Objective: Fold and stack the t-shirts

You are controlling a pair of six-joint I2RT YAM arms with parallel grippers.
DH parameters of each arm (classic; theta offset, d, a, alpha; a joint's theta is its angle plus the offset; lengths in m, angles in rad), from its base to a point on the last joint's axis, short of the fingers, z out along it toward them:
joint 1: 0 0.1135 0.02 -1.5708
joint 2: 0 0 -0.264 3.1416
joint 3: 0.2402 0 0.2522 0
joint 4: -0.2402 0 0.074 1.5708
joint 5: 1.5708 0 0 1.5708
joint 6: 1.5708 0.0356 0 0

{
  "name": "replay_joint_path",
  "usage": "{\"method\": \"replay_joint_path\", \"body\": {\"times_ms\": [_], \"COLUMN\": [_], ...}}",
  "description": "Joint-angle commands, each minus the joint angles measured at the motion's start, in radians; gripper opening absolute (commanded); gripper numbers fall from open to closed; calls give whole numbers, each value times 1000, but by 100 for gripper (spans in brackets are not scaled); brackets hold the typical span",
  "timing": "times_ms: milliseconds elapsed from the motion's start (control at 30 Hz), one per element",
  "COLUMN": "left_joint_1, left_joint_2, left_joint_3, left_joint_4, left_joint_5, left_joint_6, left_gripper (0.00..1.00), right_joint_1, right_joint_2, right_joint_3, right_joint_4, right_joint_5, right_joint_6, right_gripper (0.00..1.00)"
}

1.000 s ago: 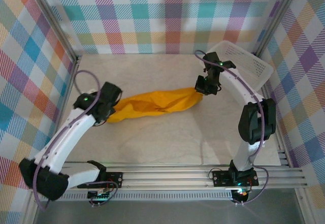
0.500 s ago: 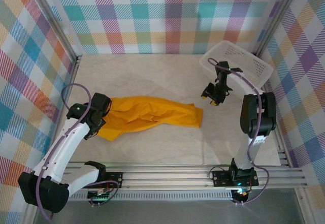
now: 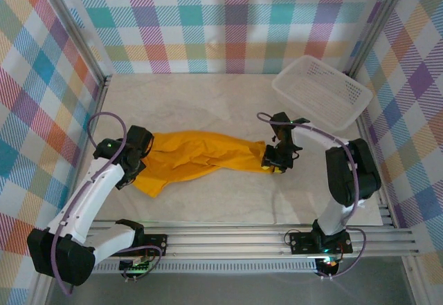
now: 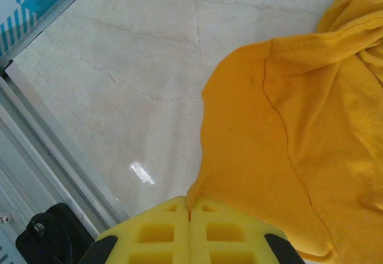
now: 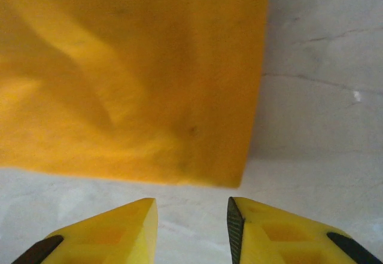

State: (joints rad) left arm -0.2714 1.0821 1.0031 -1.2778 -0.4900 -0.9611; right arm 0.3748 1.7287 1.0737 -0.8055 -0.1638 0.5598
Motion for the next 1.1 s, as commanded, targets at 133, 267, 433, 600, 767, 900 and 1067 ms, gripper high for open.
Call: {"method": "replay_joint_path", "body": {"times_ms": [133,267,433,600,767,900,1067], "left_joint_1": [14,13,14,14,14,14,14], "left_joint_2": [6,-1,-15,-18,-6,8,13], "left_joint_3": [25,21,9,0,1,11,19], "left_joint_4": [5,12,24,21,30,38,34], "left_joint_5": [-7,-7,-3,-4,-5,-7,-13], "left_joint_6": [21,22,29,34,36,40,38], "left_gripper": [0,0,0,0,0,0,0], "right_joint_1": [12,13,15,17,17,2,-27], "right_joint_2": [56,107,54,-70,-30,79,328], "right_joint_3": [24,57,118,216,472,684,1050], "right_joint_4": [-2,43,39,-80,-211,-222,-241], "right_joint_5": [62,46,41,67,57,73,117], "right_joint_6": [-55,-51,-3,51,57,62,79], "right_gripper": [43,24,0,0,0,0,0]}}
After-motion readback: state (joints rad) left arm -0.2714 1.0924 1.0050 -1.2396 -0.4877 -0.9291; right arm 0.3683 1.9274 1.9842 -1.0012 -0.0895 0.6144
